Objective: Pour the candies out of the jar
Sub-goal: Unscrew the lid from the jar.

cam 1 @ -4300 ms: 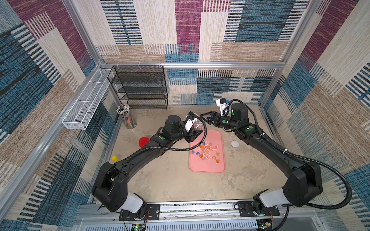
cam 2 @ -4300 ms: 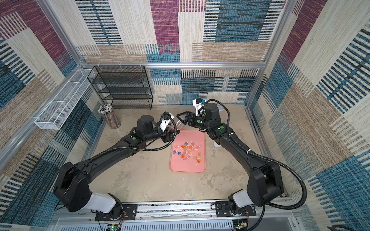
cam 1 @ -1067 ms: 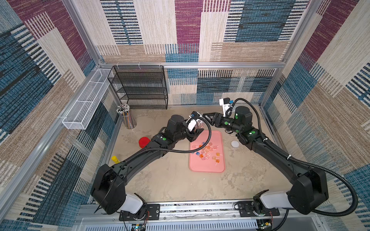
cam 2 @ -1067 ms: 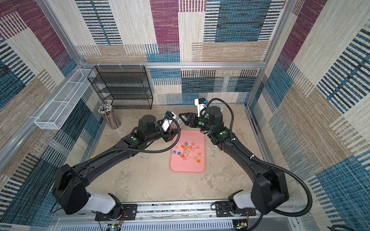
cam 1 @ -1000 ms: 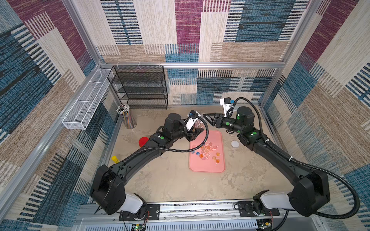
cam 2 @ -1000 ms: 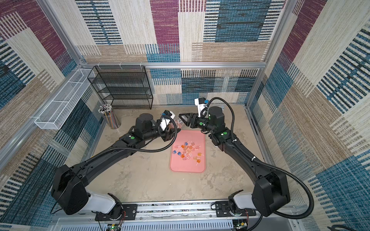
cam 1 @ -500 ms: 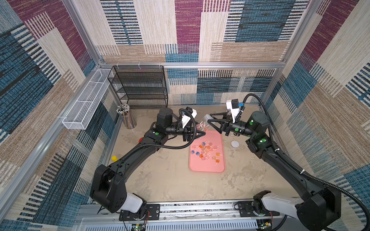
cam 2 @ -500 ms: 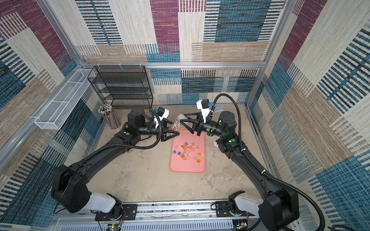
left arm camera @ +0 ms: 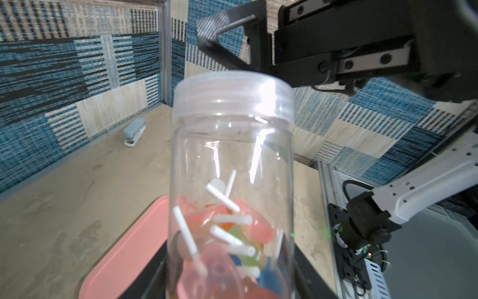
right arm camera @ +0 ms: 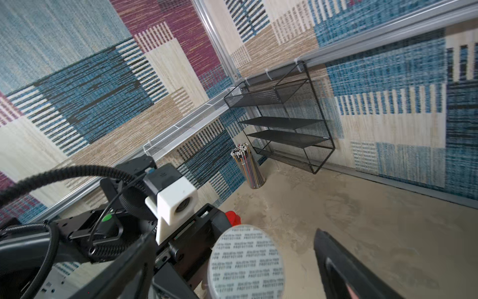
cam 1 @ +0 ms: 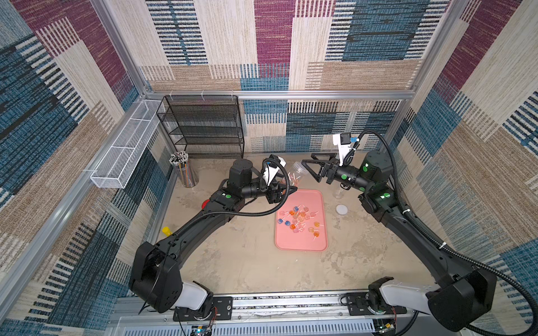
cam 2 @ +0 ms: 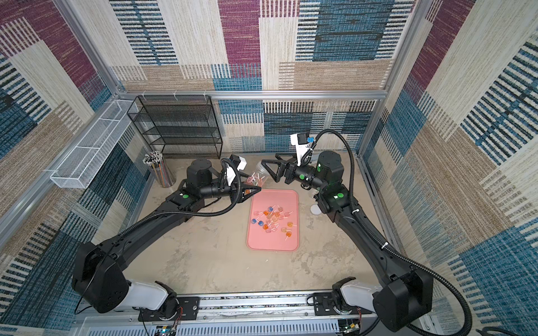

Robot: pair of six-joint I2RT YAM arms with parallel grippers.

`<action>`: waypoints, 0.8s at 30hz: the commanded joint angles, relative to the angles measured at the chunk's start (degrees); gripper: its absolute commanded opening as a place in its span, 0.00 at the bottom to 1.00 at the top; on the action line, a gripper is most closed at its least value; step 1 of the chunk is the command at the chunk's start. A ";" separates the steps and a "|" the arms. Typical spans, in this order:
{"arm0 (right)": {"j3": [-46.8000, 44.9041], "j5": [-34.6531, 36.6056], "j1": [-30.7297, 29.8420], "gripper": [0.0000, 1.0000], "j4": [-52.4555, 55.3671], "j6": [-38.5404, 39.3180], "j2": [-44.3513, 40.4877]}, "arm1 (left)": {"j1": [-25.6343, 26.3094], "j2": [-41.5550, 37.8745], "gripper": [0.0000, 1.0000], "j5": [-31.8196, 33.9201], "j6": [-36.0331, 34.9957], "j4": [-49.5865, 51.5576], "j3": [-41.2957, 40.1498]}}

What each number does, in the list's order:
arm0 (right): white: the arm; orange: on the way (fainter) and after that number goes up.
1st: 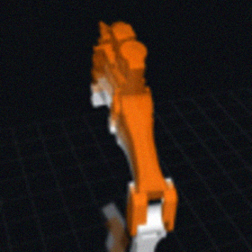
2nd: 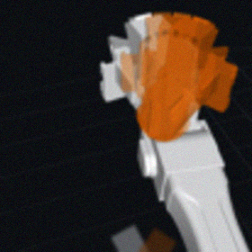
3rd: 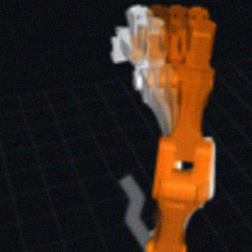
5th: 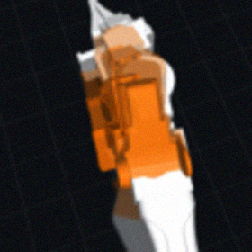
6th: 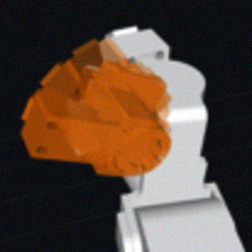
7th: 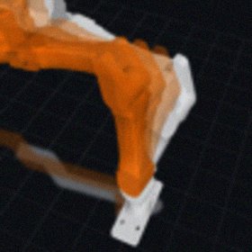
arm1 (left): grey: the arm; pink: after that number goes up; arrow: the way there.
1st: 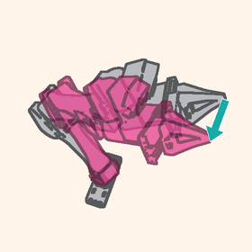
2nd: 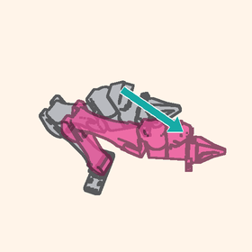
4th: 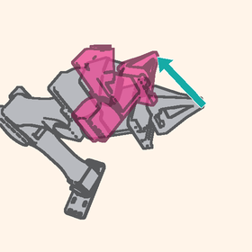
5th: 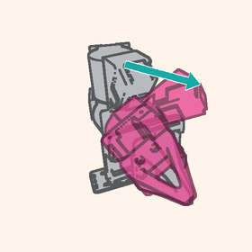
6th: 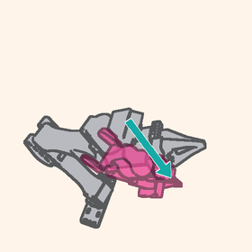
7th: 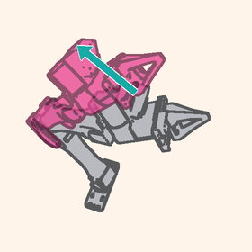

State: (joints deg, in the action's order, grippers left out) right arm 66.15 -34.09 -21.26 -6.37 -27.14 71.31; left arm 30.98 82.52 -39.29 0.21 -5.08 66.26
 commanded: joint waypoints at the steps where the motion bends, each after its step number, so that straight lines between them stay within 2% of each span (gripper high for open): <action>1: 0.87 6.80 -0.15 0.94 3.02 -3.91 1.54 | 1.77 -0.34 0.00 11.92 -4.89 1.60 0.01; 5: 0.00 6.69 -1.04 0.89 2.20 -6.55 3.52 | 4.40 0.09 0.00 20.62 -8.25 3.64 0.54; 11: -1.40 7.28 -2.46 0.86 2.23 -8.81 4.94 | 6.40 0.51 0.00 27.53 -10.69 3.94 0.41; 19: -2.33 5.37 -2.83 0.82 0.94 -11.33 6.88 | 8.63 1.19 0.00 31.87 -13.61 3.81 0.43; 24: -2.51 4.67 -2.83 0.72 -0.16 -12.23 7.28 | 9.13 1.41 0.00 32.76 -13.99 3.68 0.37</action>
State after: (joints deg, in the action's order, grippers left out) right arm 63.75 -28.45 -23.97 -3.77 -38.37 78.50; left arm 40.05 83.90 -8.10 -12.05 0.21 66.24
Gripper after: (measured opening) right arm 0.738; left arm 0.572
